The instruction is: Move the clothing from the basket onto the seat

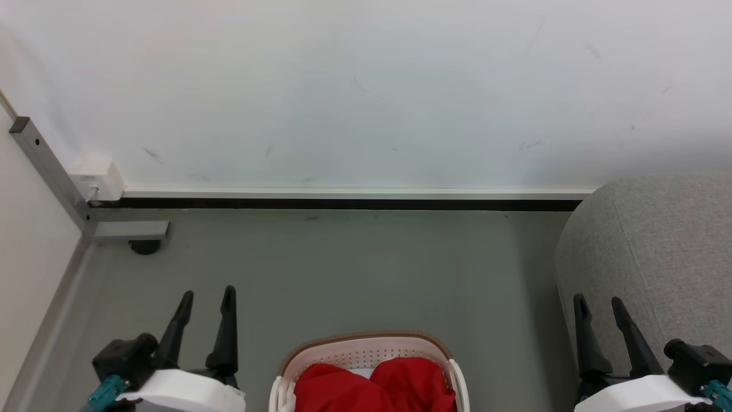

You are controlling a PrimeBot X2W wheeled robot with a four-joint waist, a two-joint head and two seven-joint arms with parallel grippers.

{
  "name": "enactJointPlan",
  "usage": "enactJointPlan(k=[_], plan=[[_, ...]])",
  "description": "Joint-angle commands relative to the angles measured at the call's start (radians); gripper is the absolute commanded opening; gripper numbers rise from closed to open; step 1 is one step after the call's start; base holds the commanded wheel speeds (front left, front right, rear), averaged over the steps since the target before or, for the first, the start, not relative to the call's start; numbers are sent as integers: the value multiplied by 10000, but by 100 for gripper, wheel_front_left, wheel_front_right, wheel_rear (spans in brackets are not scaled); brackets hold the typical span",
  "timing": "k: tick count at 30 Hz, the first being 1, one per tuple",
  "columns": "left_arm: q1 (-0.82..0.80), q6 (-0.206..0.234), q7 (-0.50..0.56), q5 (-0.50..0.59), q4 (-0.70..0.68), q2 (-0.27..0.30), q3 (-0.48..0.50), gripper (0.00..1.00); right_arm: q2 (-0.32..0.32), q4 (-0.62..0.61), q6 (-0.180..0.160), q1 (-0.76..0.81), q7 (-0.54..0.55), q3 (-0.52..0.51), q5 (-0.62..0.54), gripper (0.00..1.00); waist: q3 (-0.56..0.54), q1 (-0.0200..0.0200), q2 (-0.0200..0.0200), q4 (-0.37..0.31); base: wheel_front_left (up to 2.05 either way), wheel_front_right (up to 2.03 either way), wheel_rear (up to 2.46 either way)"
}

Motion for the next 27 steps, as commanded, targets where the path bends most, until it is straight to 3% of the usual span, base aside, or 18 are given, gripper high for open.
enactJointPlan(k=[1,27], plan=[[-169,5,-128,418,-79,106,-12,100,-78,-7,-14,-215,-122,48,-306,100,2,0,0,-2,0,0,0],[-201,-116,-661,2400,-117,46,-104,100,-98,104,-18,-276,-636,235,-1698,100,-4,0,0,-24,0,0,0]])
